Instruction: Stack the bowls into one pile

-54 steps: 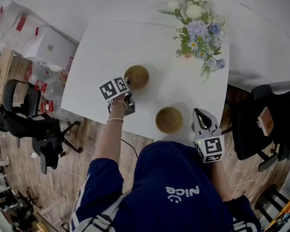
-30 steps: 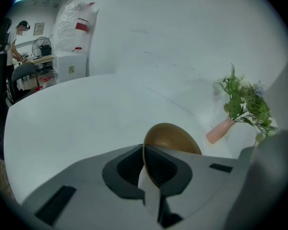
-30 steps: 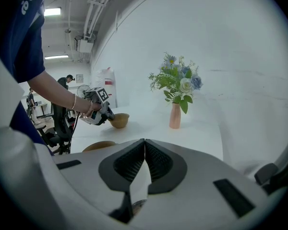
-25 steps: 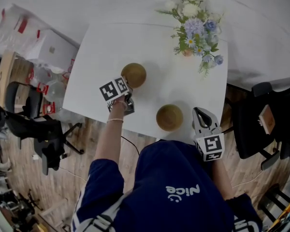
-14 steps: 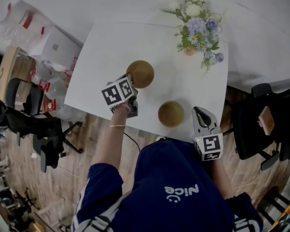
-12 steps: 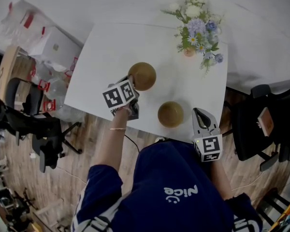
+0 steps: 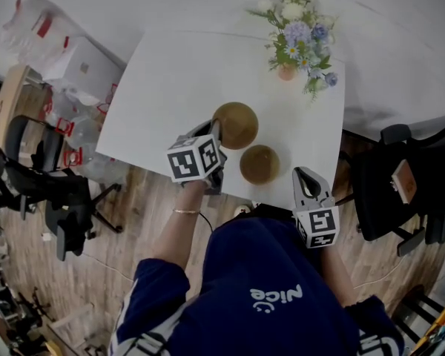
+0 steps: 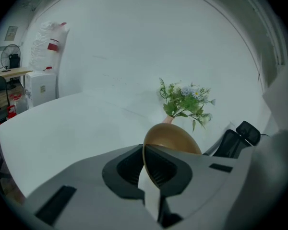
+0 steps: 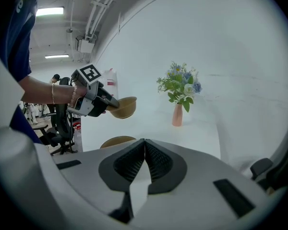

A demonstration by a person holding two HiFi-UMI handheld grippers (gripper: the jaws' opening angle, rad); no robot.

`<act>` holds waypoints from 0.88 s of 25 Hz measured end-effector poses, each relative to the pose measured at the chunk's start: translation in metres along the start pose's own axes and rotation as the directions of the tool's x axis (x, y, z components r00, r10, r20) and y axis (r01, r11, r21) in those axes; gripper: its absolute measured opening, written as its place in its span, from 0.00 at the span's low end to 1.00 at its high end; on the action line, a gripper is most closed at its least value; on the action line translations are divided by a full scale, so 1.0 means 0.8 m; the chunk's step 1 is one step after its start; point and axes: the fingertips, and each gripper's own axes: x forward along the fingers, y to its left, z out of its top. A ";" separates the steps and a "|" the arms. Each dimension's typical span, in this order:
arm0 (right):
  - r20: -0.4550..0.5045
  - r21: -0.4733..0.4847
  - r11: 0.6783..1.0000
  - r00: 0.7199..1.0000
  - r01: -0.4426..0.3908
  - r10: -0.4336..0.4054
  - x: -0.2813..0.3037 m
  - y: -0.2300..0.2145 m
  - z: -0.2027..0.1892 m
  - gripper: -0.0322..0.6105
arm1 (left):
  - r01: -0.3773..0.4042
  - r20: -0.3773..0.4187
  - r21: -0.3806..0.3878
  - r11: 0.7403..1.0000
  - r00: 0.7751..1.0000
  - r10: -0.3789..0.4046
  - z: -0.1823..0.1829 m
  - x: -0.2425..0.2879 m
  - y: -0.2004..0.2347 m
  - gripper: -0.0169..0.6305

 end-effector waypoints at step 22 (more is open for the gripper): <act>-0.018 -0.015 0.999 0.999 0.031 -0.032 -0.048 -0.006 -0.026 0.09 | 0.067 -0.136 0.019 0.998 0.989 -0.064 -0.114 -0.015 -0.063 0.07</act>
